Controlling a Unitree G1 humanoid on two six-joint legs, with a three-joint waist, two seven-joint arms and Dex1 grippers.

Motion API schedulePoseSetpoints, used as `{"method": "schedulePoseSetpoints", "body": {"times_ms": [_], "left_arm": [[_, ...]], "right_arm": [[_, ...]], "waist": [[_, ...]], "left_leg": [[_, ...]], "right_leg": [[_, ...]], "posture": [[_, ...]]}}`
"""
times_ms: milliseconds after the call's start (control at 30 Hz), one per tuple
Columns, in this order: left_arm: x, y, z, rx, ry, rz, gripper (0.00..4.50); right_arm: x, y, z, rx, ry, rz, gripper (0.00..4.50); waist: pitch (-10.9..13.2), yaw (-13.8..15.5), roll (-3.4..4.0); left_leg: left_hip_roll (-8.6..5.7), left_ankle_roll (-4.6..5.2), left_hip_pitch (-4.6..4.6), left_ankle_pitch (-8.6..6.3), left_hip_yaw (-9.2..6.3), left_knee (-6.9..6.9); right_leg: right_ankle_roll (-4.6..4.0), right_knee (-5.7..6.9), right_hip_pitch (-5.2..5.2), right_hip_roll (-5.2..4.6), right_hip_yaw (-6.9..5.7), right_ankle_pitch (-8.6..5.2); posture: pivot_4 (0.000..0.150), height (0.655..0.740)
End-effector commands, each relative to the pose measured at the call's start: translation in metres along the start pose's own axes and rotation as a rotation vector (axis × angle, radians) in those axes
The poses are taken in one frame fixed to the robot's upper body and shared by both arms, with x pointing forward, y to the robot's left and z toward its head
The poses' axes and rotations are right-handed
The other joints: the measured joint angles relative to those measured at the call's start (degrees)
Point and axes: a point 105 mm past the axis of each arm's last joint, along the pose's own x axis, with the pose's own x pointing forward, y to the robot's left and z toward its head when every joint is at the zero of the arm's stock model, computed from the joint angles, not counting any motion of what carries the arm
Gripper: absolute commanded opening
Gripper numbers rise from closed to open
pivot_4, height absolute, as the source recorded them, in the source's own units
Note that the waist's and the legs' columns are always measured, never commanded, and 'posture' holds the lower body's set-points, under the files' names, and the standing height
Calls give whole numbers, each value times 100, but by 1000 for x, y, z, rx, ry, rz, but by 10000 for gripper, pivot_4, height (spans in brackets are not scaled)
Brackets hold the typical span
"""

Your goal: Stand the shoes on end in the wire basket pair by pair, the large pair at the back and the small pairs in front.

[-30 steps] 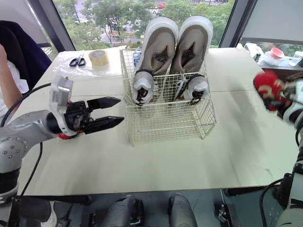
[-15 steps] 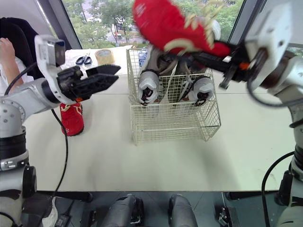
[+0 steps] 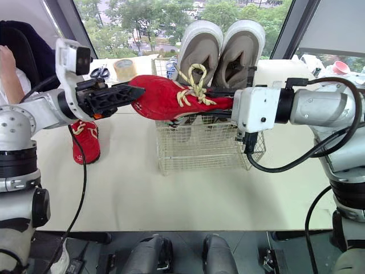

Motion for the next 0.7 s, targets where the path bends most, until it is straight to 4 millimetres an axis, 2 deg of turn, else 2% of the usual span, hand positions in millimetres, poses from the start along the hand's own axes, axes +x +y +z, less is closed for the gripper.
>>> {"method": "schedulePoseSetpoints", "body": {"times_ms": [33,100,133,200,233,267,333,467,500,600,700], "left_arm": [[3,-4,-5,14,36,-11,27869],[4,-4,-9,7,44,-13,18759],[4,-4,-9,8,42,-14,12600],[5,-3,-7,2,21,-12,4832],[5,-3,-5,-2,8,-11,2338],[4,-3,-4,-4,-1,-10,2081],[3,-2,-1,-8,-35,-6,2080],[-2,-3,10,-25,-147,-4,2080],[-3,-5,12,-28,-171,-8,2080],[-5,-10,13,-30,-211,-20,2080],[-4,-12,11,-39,-236,-24,2080]], "right_arm": [[-2,-13,14,-92,-21,-34,5098],[-1,-15,17,-105,-27,-32,5098],[-1,-16,18,-103,-30,-32,5098],[-2,-17,19,-83,-33,-38,5098],[-3,-19,19,-21,-41,-52,5098],[-4,-20,19,24,-45,-61,13599],[-11,-26,16,197,-65,-100,22194],[-40,-28,2,610,-96,-154,42226],[-49,-28,-3,708,-105,-176,44563],[-70,-21,-16,954,-144,-228,44563],[-73,-6,-26,1145,-224,-250,44563]], "waist": [[0,-1,0],[0,-1,-2],[0,0,-2],[1,6,-2],[1,5,-3],[1,5,-3],[2,12,-5],[3,24,-10],[3,24,-13],[3,15,-14],[2,16,-15]], "left_leg": [[0,0,0,0,0,0],[1,0,1,0,-1,0],[0,0,1,0,0,0],[0,0,1,0,0,0],[0,0,0,0,0,0],[0,0,0,0,-1,1],[1,0,0,0,-1,1],[0,1,-1,0,-4,3],[-1,6,-2,-3,-6,2],[-2,29,-1,-16,-6,2],[-2,37,0,-21,-6,2]], "right_leg": [[0,0,0,0,0,0],[0,1,0,0,-1,0],[-1,1,0,0,0,0],[-1,1,0,0,0,0],[-1,1,0,-1,0,0],[-1,1,0,-1,0,0],[-1,2,1,-2,0,1],[-3,3,2,-6,-1,2],[-3,1,4,-7,-2,2],[-4,1,5,-12,-3,2],[-5,4,5,-12,-3,3]], "posture": [[1500,7400],[1500,7400],[1500,7400],[1500,7400],[1500,7400],[1500,7400],[1500,7400],[1500,7400],[1500,7400],[1500,7400],[1500,7400]]}}
